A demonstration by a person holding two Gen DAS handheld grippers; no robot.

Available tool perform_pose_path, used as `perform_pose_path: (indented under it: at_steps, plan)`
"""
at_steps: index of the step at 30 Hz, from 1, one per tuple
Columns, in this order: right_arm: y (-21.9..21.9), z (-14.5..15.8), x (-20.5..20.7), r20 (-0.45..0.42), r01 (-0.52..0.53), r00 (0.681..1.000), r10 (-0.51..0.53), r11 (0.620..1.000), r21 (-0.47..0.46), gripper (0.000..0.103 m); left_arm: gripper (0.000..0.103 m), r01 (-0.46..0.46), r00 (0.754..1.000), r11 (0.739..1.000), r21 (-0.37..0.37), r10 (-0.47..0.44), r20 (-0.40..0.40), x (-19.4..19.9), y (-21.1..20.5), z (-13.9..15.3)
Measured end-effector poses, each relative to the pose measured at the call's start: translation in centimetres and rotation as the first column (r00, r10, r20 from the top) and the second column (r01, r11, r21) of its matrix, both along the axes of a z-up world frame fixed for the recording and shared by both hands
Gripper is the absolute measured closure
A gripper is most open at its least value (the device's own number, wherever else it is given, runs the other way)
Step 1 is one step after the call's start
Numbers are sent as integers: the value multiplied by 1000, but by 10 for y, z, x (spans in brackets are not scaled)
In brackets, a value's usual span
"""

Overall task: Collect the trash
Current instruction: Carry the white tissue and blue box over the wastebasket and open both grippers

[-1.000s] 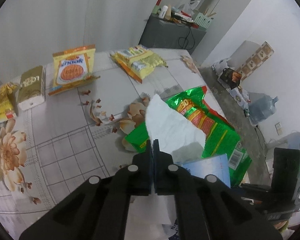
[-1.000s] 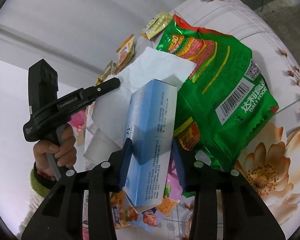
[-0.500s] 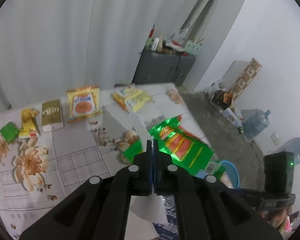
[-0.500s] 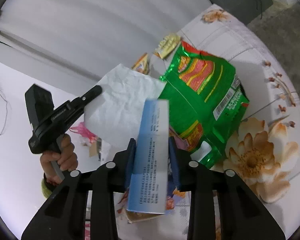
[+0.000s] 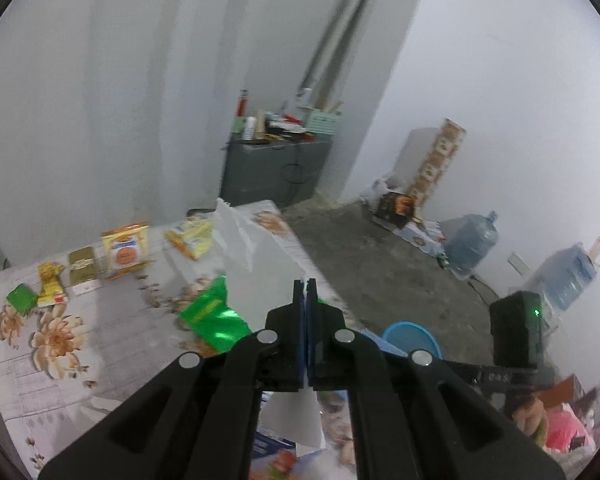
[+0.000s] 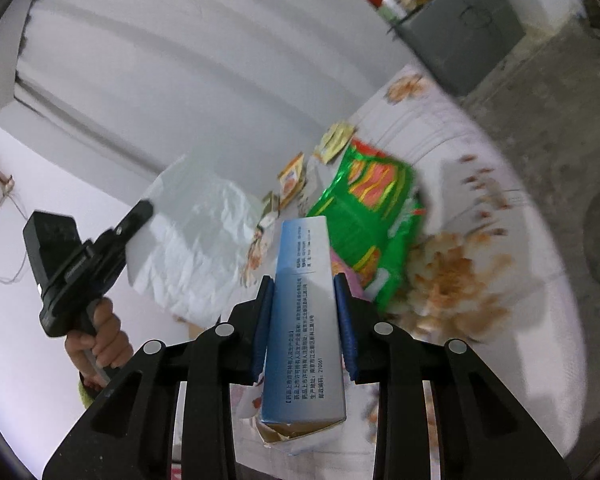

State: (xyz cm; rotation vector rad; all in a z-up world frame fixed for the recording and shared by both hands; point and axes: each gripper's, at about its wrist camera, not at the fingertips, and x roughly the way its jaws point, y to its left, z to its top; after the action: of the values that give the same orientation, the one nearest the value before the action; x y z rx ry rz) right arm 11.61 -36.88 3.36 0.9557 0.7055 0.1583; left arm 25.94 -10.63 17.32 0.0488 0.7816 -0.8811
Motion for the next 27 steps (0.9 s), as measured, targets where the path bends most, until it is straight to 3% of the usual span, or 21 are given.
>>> perform_pose_path:
  at_steps: [5, 10, 17, 22, 27]
  plan:
    - [-39, -1, -58, 9, 141, 990, -141, 990, 17, 75, 103, 118, 993, 993, 7, -118, -22, -38, -48, 0]
    - [-86, -8, -132, 3, 326, 945, -327, 945, 20, 75, 103, 273, 960, 962, 29, -271, -64, -77, -129, -17]
    - [-147, -39, -222, -62, 575, 817, -574, 818, -3, 75, 103, 473, 873, 879, 64, -458, -171, -136, -258, -66]
    - [-175, -76, -246, -130, 673, 732, -669, 739, -13, 75, 103, 569, 805, 818, 87, -532, -261, -170, -338, -112]
    - [-198, -117, -256, -205, 735, 661, -722, 678, -17, 75, 103, 614, 764, 781, 114, -552, -334, -192, -407, -163]
